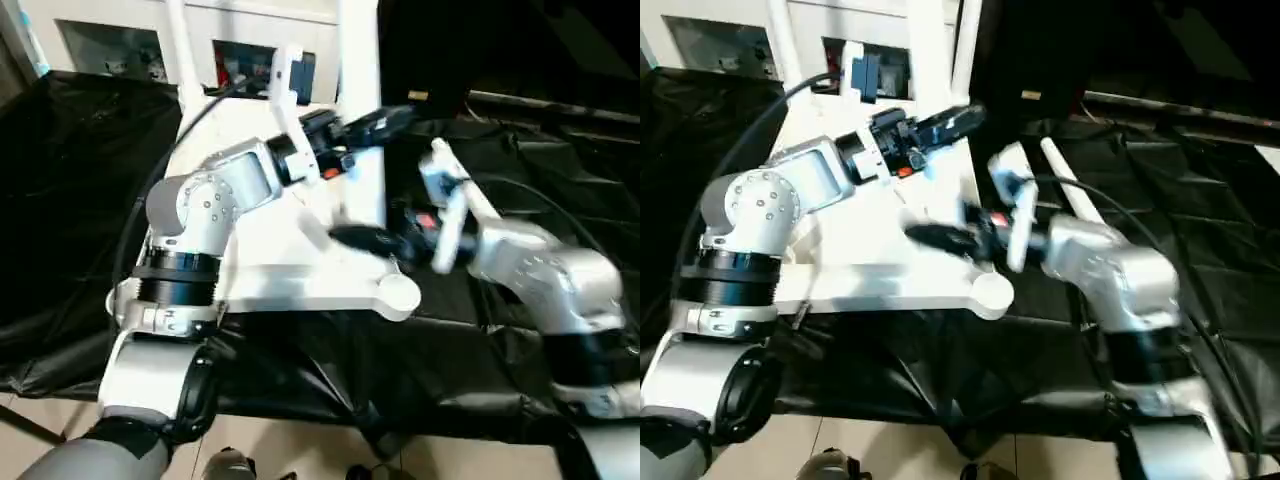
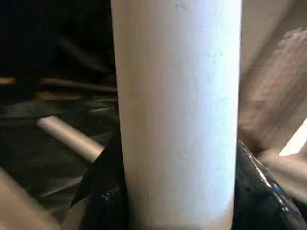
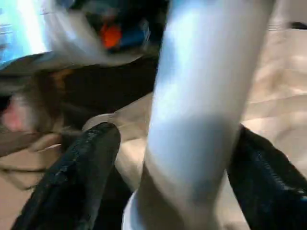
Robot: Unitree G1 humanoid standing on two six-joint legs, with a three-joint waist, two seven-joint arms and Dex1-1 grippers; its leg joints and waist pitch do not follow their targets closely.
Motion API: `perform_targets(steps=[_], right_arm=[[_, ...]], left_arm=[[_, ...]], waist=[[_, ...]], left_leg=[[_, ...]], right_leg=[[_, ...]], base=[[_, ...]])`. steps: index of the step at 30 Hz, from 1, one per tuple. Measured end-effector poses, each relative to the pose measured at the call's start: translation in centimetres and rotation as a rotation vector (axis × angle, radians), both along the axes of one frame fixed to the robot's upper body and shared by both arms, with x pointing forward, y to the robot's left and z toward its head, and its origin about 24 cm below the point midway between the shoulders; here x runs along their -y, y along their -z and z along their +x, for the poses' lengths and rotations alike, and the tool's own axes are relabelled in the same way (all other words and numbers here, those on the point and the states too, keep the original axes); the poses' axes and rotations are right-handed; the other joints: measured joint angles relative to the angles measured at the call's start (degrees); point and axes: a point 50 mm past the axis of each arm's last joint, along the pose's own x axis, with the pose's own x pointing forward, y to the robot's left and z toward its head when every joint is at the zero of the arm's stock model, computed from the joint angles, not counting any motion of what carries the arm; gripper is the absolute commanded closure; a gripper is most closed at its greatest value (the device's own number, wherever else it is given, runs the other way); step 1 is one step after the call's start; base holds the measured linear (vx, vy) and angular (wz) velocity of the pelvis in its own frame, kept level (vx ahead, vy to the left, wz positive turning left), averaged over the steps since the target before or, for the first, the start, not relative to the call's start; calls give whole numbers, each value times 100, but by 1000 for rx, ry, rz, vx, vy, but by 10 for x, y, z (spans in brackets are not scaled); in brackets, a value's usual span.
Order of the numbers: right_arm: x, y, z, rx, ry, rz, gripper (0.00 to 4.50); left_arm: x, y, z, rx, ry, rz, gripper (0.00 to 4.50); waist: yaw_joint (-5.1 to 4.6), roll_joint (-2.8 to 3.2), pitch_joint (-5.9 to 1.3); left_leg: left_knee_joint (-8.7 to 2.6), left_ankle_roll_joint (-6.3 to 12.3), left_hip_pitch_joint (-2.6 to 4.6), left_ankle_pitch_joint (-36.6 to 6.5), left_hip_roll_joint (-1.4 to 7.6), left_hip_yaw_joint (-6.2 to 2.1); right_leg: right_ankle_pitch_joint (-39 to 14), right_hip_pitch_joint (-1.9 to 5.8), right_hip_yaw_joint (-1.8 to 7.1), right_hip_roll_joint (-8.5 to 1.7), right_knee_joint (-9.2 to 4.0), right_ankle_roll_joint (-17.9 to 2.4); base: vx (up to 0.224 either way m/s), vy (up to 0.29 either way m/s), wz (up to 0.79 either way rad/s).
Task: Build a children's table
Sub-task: Pick table leg
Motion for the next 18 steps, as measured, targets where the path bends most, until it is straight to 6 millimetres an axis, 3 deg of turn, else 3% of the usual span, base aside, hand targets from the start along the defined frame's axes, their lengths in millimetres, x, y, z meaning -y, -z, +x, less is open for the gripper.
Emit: perform_targets(steps=[4,13,14,16,18], right_arm=[[-14,11,3,-20,44,-34,137],[-15,19,6,-39,78,-88,201],[-14,19,7,-40,81,-87,203],[-12,16,9,-52,78,-73,153],[-9,14,10,-63,69,-67,156]], left_arm=[[2,3,3,-28,-98,29,260],[2,0,3,-8,-103,33,260],[3,0,2,3,-96,38,260],[5,-3,1,43,-74,53,261],[7,-7,-2,75,-52,63,261]], waist=[[13,-4,-2],[-1,-7,-1],[-1,-8,-1],[0,-9,-1],[5,-11,-2]], left_leg=[[-1,0,-11,-1,-1,0],[0,-1,-11,0,-1,1],[0,-1,-11,0,-1,1],[0,-1,-11,0,-1,1],[-1,-1,-11,0,-1,1]], right_leg=[[2,-2,-1,0,-2,-4],[0,-3,-1,0,-3,2],[0,-3,-1,0,-3,3],[0,-3,0,0,-4,3],[1,-3,-1,0,-3,2]], base=[[0,0,0],[0,0,0],[0,0,0],[0,0,0],[0,0,0]])
